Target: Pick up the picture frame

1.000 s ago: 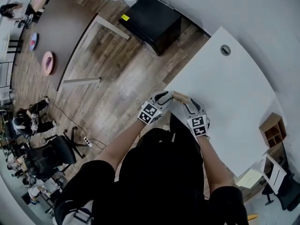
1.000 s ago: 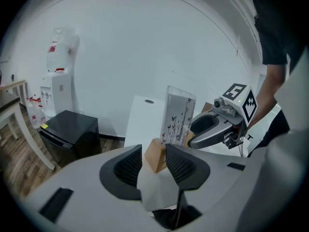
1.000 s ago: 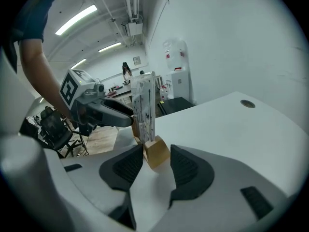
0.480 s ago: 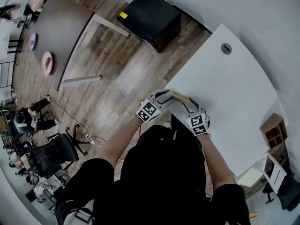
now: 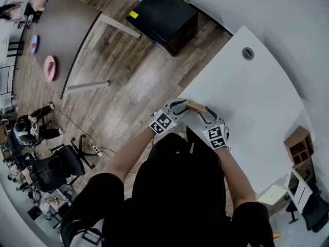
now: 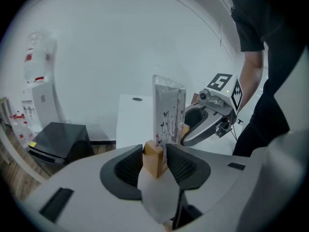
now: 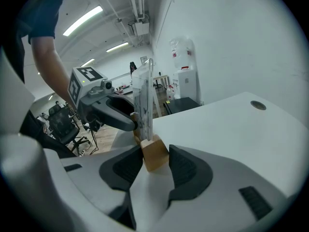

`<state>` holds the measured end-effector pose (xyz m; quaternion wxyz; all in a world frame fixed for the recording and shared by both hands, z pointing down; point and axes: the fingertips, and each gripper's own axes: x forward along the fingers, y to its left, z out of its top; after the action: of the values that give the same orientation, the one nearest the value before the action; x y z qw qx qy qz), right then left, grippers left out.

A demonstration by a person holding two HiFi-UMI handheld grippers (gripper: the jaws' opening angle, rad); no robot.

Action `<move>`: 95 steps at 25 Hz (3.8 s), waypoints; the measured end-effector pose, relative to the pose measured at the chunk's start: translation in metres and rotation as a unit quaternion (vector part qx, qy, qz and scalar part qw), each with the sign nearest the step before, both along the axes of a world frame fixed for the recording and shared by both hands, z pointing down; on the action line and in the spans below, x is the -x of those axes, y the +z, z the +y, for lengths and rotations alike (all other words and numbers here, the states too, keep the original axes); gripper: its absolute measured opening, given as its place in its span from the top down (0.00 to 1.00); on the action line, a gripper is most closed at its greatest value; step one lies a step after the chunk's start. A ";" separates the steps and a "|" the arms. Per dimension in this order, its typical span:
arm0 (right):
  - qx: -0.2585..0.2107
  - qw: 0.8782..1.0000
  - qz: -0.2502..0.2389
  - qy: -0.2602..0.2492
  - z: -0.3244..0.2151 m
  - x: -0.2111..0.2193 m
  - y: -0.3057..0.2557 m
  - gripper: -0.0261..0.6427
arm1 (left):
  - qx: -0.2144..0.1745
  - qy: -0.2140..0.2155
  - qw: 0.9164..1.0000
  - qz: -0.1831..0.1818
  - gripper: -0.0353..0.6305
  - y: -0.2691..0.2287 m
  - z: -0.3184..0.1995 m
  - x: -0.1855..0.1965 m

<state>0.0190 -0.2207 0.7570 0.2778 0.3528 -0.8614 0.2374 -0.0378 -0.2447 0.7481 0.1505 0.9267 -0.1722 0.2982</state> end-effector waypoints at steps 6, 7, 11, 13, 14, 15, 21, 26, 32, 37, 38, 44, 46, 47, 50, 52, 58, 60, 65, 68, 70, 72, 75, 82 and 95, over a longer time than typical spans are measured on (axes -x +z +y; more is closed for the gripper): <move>-0.011 1.000 0.003 0.001 -0.006 -0.001 0.000 0.71 | 0.002 -0.001 1.000 0.008 0.71 -0.002 -0.005 0.000; -0.012 1.000 0.005 0.001 -0.006 -0.002 0.000 0.71 | 0.002 -0.001 1.000 0.007 0.71 -0.002 -0.005 0.000; -0.012 1.000 0.008 0.003 -0.007 -0.003 -0.003 0.71 | 0.001 -0.005 1.000 0.003 0.72 -0.003 -0.005 -0.001; -0.011 1.000 0.010 0.004 -0.008 -0.003 -0.004 0.71 | 0.000 -0.008 1.000 -0.001 0.72 -0.003 -0.005 -0.001; -0.011 1.000 0.011 0.004 -0.007 -0.003 -0.004 0.71 | 0.000 -0.009 1.000 -0.002 0.72 -0.003 -0.005 -0.001; -0.011 1.000 0.012 0.005 -0.007 -0.004 -0.004 0.71 | 0.000 -0.010 1.000 -0.002 0.72 -0.001 -0.004 -0.001; -0.019 1.000 0.002 0.024 -0.008 -0.009 -0.015 0.72 | 0.001 -0.019 1.000 0.011 0.72 -0.012 -0.005 -0.006; -0.029 0.998 -0.015 0.055 -0.013 -0.016 -0.031 0.72 | -0.004 -0.028 0.999 0.024 0.72 -0.026 -0.011 -0.013; -0.053 0.997 -0.020 0.061 -0.013 -0.017 -0.050 0.72 | -0.007 -0.036 0.999 0.040 0.72 -0.046 -0.009 -0.010; -0.072 0.995 -0.033 0.059 -0.008 -0.017 -0.070 0.72 | -0.010 -0.038 0.998 0.055 0.73 -0.064 -0.003 -0.009; -0.076 0.995 -0.033 0.058 -0.006 -0.017 -0.073 0.72 | -0.011 -0.037 0.998 0.058 0.73 -0.069 -0.001 -0.009; -0.100 0.993 -0.029 0.055 0.016 -0.007 -0.101 0.73 | -0.023 -0.037 0.997 0.065 0.74 -0.095 0.023 0.002; -0.108 0.992 -0.029 0.054 0.025 -0.002 -0.112 0.73 | -0.029 -0.041 0.996 0.067 0.74 -0.106 0.032 0.007; -0.111 0.992 -0.029 0.054 0.030 0.001 -0.117 0.73 | -0.033 -0.041 0.996 0.068 0.74 -0.112 0.037 0.010; -0.118 0.991 -0.028 0.050 0.052 0.014 -0.132 0.73 | -0.038 -0.042 0.996 0.070 0.74 -0.127 0.060 0.023; -0.120 0.991 -0.027 0.047 0.066 0.022 -0.140 0.73 | -0.040 -0.044 0.996 0.073 0.74 -0.134 0.075 0.031; -0.123 0.992 -0.020 0.036 0.113 0.047 -0.160 0.73 | -0.042 -0.056 0.995 0.077 0.74 -0.152 0.123 0.057; -0.127 0.991 -0.016 0.030 0.127 0.056 -0.165 0.73 | -0.040 -0.063 0.994 0.077 0.74 -0.158 0.138 0.066; -0.127 0.991 -0.013 0.029 0.164 0.069 -0.175 0.73 | -0.043 -0.074 0.993 0.078 0.74 -0.163 0.173 0.080; -0.129 0.991 -0.005 0.031 0.182 0.072 -0.181 0.73 | -0.036 -0.075 0.994 0.074 0.74 -0.170 0.192 0.082; -0.130 0.991 -0.001 0.033 0.192 0.071 -0.185 0.73 | -0.028 -0.076 0.994 0.073 0.74 -0.174 0.203 0.081; -0.131 0.991 -0.002 0.038 0.201 0.069 -0.191 0.73 | -0.024 -0.076 0.994 0.076 0.74 -0.177 0.211 0.079; -0.136 0.990 -0.004 0.048 0.209 0.059 -0.198 0.73 | -0.027 -0.067 0.994 0.081 0.74 -0.183 0.218 0.070; -0.137 0.986 -0.012 0.091 0.227 0.011 -0.204 0.73 | -0.032 -0.028 0.996 0.077 0.74 -0.192 0.231 0.020; -0.159 0.963 0.012 0.219 0.285 -0.145 -0.222 0.73 | -0.030 0.091 0.991 0.094 0.74 -0.207 0.272 -0.142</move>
<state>0.1638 0.0645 0.5352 0.1703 0.5750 -0.7864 0.1484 0.1043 0.0278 0.5411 0.1102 0.9665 -0.0811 0.2173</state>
